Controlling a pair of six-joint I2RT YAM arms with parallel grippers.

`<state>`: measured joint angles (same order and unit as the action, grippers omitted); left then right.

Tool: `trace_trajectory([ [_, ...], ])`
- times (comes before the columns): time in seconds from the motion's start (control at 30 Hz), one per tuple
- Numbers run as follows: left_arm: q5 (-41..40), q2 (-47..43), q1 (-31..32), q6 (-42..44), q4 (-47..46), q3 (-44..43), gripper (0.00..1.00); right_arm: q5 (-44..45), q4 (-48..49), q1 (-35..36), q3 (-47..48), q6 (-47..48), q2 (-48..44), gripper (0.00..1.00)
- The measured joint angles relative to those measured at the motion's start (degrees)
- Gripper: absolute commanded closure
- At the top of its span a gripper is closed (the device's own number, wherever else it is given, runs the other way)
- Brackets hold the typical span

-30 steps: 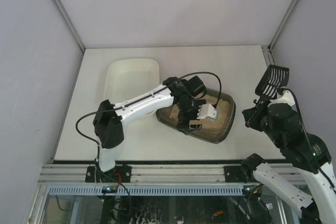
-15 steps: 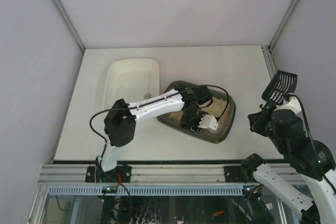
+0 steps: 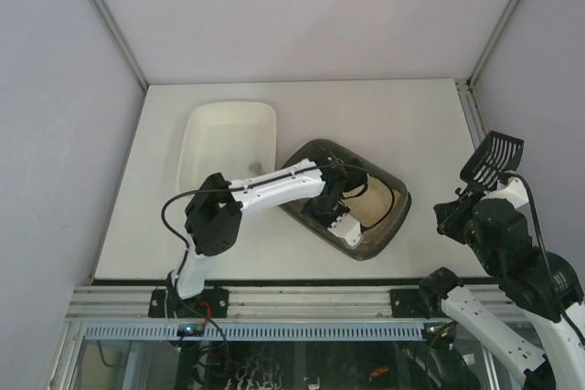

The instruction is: Clean the litter box

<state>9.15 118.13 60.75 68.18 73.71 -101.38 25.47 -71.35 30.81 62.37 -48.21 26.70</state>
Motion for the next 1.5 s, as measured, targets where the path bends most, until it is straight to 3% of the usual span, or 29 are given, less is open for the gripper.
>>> trace_trajectory([
  [0.4,-7.1,-0.68,0.13,16.59,3.87,2.08,1.0,0.15,-0.68,0.0,-4.11,-3.1,-2.64,1.0],
  [0.83,-8.48,-0.66,-2.45,32.74,4.09,1.51,1.0,-0.11,-0.63,0.0,-9.99,-3.98,-3.8,1.0],
  [1.07,-8.28,-0.63,-3.85,40.92,2.64,1.27,0.98,-0.85,4.02,0.0,-12.11,-5.4,-1.86,1.0],
  [1.13,-7.87,-0.63,-4.42,41.99,2.03,0.98,0.85,-1.73,6.23,0.0,-12.79,-5.18,-0.22,1.0],
  [1.17,-7.63,-0.55,-4.57,42.23,1.92,0.68,0.57,-2.14,7.21,0.0,-13.05,-5.07,0.85,1.0],
  [1.2,-7.39,-0.24,-4.7,42.45,2.03,-0.04,0.08,-2.51,8.41,0.0,-13.35,-4.85,2.14,1.0],
  [1.23,-7.1,0.11,-4.76,42.75,2.12,-0.79,0.01,-2.93,9.53,0.0,-13.66,-4.59,3.61,1.0],
  [1.5,-1.01,0.81,-4.7,42.93,1.44,-12.41,0.0,-7.19,16.11,-0.07,-14.67,-0.85,10.03,1.0],
])
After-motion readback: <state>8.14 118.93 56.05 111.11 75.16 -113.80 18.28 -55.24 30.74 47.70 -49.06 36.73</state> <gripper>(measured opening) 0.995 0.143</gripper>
